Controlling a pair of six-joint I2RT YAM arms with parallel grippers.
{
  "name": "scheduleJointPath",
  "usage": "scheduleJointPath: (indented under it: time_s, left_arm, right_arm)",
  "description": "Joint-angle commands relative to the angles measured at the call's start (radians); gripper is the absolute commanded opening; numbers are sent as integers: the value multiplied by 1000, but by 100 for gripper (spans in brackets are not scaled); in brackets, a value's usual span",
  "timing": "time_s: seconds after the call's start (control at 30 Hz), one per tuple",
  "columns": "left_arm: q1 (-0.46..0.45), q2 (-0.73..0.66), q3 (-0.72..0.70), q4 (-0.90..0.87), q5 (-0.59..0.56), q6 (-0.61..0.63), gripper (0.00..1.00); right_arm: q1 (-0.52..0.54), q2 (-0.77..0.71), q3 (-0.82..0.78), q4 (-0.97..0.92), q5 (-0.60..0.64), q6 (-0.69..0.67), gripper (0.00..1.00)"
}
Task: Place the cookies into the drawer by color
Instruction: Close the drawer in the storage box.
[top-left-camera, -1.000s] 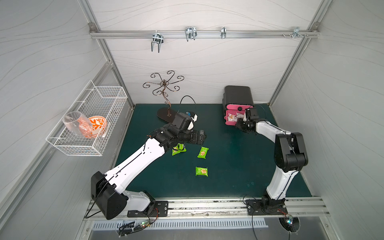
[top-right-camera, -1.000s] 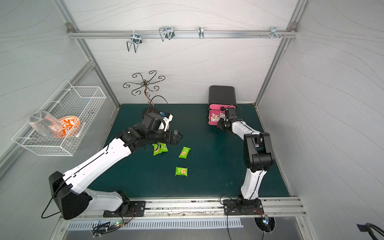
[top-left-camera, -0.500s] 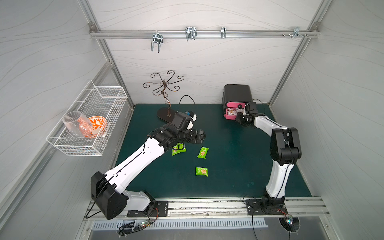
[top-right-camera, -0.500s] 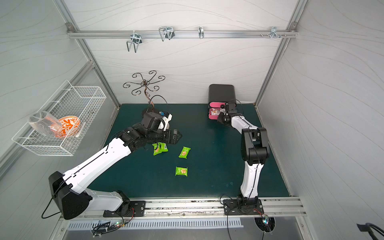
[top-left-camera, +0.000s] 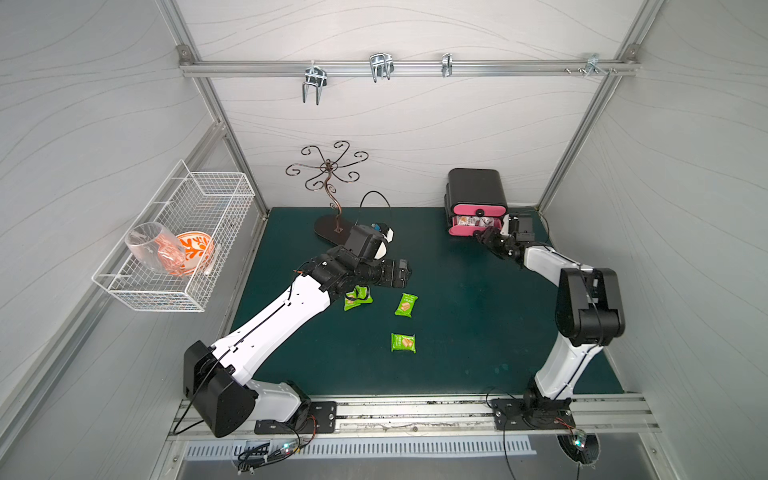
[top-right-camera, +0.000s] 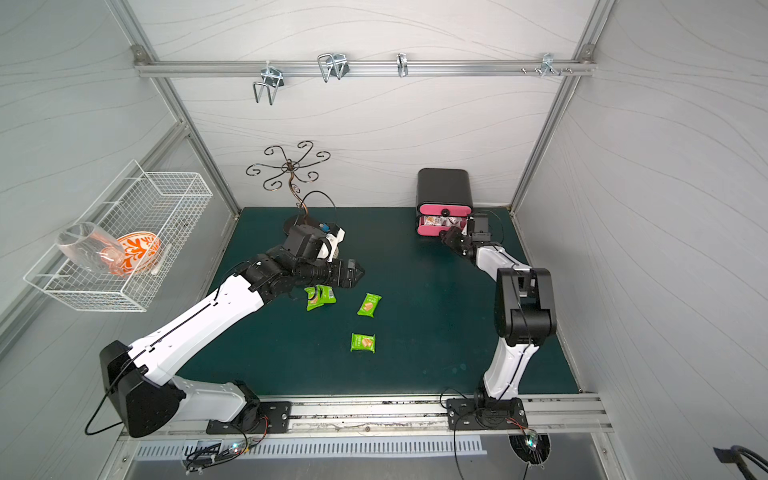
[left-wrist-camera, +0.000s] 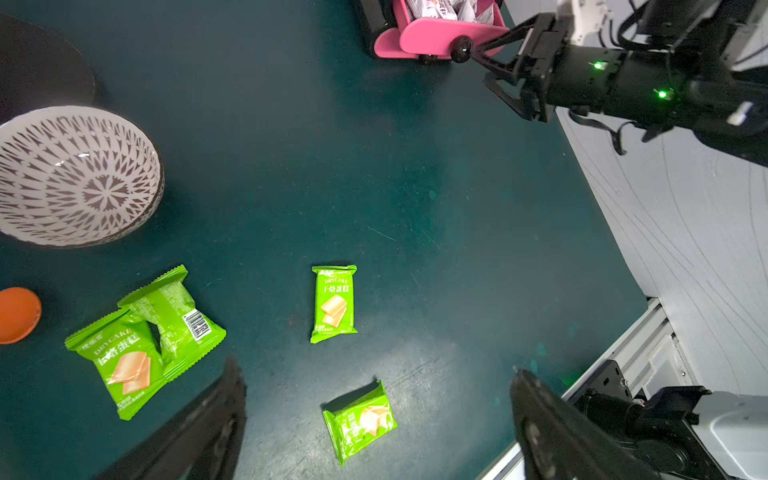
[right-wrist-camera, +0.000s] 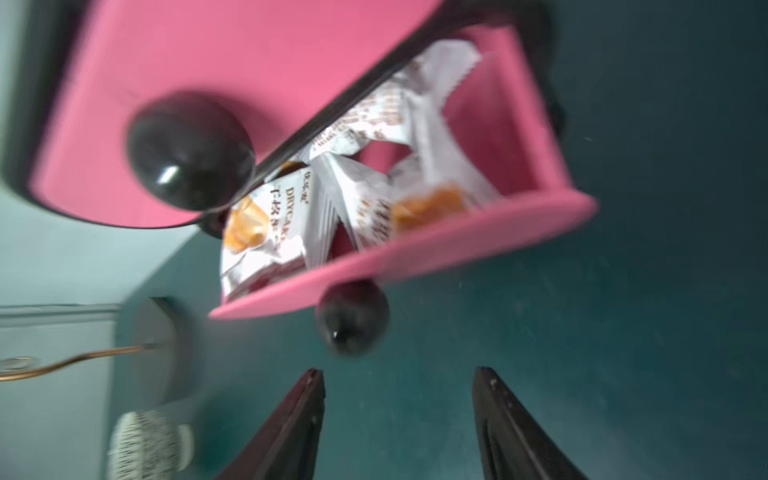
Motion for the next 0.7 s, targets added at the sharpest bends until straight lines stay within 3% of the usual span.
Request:
scheduleJointPath:
  time_s: [0.0, 0.1, 0.2, 0.67]
  left_arm:
    - [6, -12, 1, 47, 1, -12, 99]
    - [6, -4, 4, 48, 10, -13, 99]
    - [7, -3, 10, 40, 11, -10, 99]
    - [14, 0, 11, 26, 5, 10, 99]
  right_arm:
    - [-45, -53, -82, 202, -115, 160, 46]
    - [-64, -6, -93, 290, -169, 270, 14]
    - [-75, 51, -96, 393, -162, 395, 0]
    - [-51, 256, 66, 489, -168, 518, 0]
